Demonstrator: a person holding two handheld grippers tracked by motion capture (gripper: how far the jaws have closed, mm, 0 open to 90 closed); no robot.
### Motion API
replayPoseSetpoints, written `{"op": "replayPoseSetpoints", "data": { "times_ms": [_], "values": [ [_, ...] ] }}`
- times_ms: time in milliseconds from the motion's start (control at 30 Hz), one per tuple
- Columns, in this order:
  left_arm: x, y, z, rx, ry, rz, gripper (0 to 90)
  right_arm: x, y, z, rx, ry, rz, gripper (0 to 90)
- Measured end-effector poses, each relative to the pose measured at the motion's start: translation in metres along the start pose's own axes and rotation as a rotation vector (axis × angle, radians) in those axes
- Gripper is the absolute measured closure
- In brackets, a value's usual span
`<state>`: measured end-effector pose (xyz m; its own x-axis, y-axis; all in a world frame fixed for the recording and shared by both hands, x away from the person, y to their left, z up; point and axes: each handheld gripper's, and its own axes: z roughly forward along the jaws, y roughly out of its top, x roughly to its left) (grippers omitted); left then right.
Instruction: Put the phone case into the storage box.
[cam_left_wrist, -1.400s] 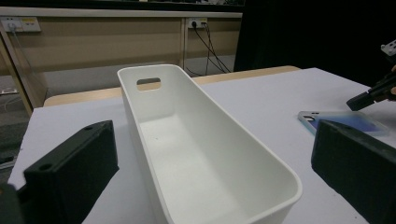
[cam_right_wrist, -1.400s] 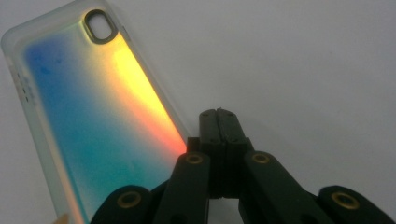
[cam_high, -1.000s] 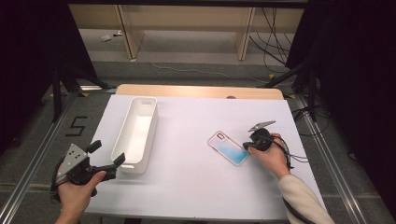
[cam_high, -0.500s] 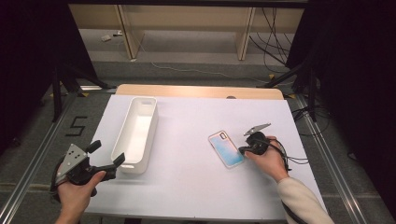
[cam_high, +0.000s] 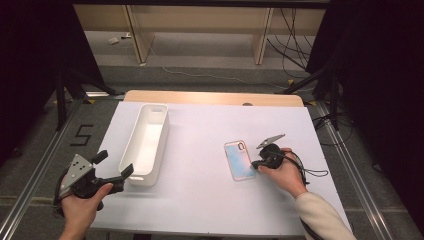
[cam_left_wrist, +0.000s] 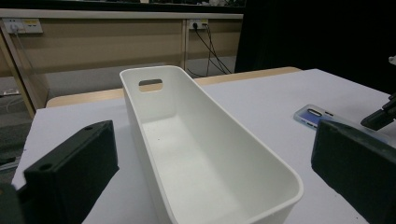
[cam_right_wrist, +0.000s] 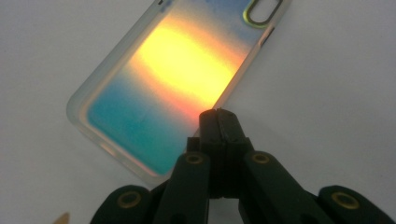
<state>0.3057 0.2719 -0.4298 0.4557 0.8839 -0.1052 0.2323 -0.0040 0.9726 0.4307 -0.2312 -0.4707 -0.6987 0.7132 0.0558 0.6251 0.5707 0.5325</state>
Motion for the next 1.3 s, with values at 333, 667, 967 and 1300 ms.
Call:
{"op": "replayPoseSetpoints", "data": {
  "times_ms": [333, 667, 967, 1300],
  "values": [
    [0.0, 0.0, 0.0, -0.002, 0.001, -0.002, 0.2, 0.007, 0.002, 0.001, 0.013, 0.011, -0.018, 90.0],
    [0.0, 0.0, 0.0, -0.002, 0.001, -0.002, 0.2, 0.011, 0.004, 0.002, 0.016, 0.023, -0.032, 90.0],
    [0.0, 0.0, 0.0, -0.002, -0.002, 0.0, 0.2, 0.013, 0.005, 0.003, 0.024, 0.027, -0.031, 90.0],
    [0.0, 0.0, 0.0, -0.003, -0.001, -0.002, 0.2, 0.015, 0.005, 0.004, 0.014, 0.032, -0.042, 90.0]
  ]
}}
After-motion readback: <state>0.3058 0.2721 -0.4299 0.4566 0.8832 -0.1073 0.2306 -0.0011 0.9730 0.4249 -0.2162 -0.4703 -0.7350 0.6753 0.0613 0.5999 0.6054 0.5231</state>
